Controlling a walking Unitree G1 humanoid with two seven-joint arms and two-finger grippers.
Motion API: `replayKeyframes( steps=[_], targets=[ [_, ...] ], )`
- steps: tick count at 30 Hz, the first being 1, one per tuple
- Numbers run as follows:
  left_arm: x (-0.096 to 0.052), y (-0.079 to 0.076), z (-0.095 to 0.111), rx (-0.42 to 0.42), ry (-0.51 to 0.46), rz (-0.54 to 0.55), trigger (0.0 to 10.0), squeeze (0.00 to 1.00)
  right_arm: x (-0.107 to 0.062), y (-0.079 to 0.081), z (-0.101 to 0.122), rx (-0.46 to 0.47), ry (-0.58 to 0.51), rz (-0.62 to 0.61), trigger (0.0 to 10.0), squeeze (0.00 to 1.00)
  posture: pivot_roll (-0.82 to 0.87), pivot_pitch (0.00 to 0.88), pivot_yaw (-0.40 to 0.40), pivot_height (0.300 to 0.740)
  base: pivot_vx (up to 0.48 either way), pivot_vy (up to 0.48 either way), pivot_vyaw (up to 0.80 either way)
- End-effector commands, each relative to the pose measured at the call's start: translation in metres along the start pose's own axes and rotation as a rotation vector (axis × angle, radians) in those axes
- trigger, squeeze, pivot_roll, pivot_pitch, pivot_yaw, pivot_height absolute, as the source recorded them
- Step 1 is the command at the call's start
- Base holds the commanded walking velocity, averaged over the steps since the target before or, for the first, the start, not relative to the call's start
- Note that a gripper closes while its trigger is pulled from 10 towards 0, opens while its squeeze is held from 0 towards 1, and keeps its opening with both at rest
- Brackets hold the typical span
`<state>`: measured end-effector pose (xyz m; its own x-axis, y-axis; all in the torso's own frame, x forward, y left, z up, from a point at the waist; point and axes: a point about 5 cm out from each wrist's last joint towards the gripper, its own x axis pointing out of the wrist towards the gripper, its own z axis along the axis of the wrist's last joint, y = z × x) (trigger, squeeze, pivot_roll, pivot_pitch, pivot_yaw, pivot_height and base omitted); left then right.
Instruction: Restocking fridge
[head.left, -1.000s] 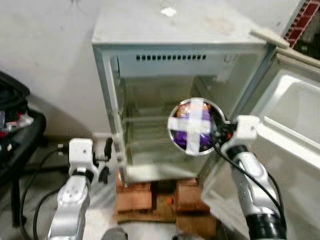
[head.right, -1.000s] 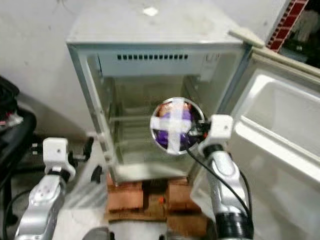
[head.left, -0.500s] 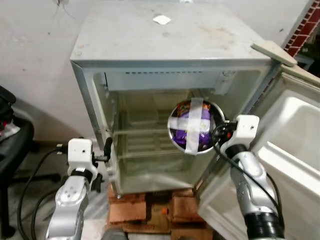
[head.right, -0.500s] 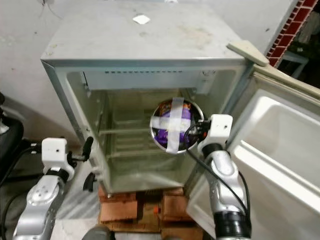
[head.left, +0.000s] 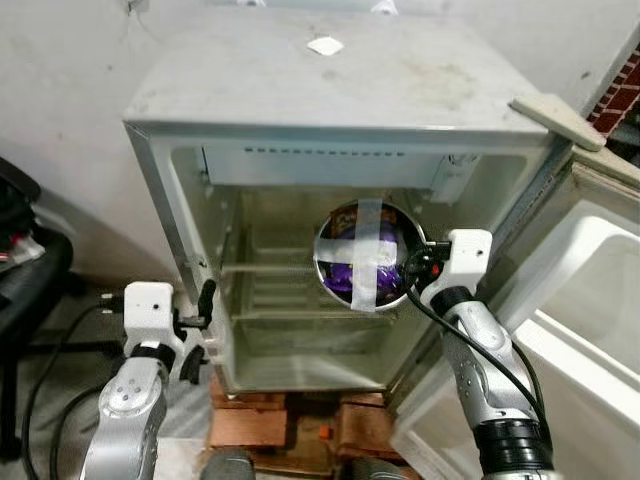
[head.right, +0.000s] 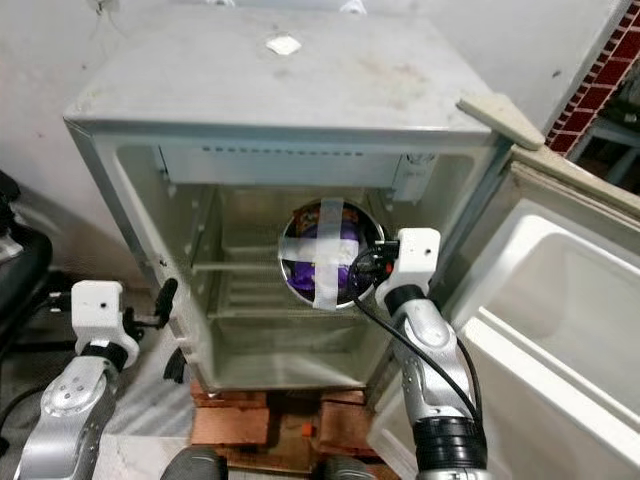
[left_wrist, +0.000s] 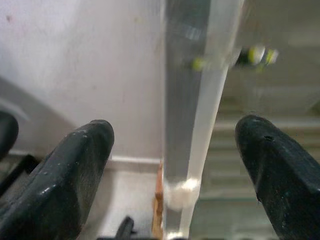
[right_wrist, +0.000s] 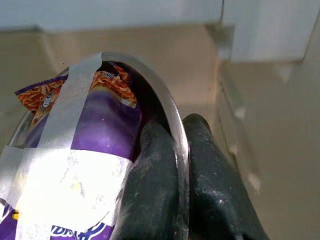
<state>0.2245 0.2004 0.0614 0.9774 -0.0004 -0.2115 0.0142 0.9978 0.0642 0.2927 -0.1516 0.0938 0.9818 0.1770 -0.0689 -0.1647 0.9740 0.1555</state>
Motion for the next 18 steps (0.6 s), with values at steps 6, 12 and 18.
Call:
replayKeyframes(
  steps=[6,12,18],
  targets=[
    [-0.024,-0.015,0.009,0.015,-0.034,-0.143,10.0,0.00,0.013,0.000,-0.001,0.028,0.044,-0.013,10.0,0.00,0.12,0.097,-0.123,0.740,0.000,0.000,0.00],
    [-0.044,-0.022,0.005,0.018,0.008,-0.201,10.0,0.00,0.021,0.000,-0.008,0.041,0.100,-0.073,10.0,0.00,0.15,0.129,-0.141,0.740,0.000,0.000,0.00],
    [-0.058,-0.020,0.006,0.031,0.029,-0.180,10.0,0.00,0.036,0.008,-0.010,0.104,0.116,-0.154,10.0,0.00,0.19,0.166,-0.155,0.740,0.000,0.000,0.00]
  ],
)
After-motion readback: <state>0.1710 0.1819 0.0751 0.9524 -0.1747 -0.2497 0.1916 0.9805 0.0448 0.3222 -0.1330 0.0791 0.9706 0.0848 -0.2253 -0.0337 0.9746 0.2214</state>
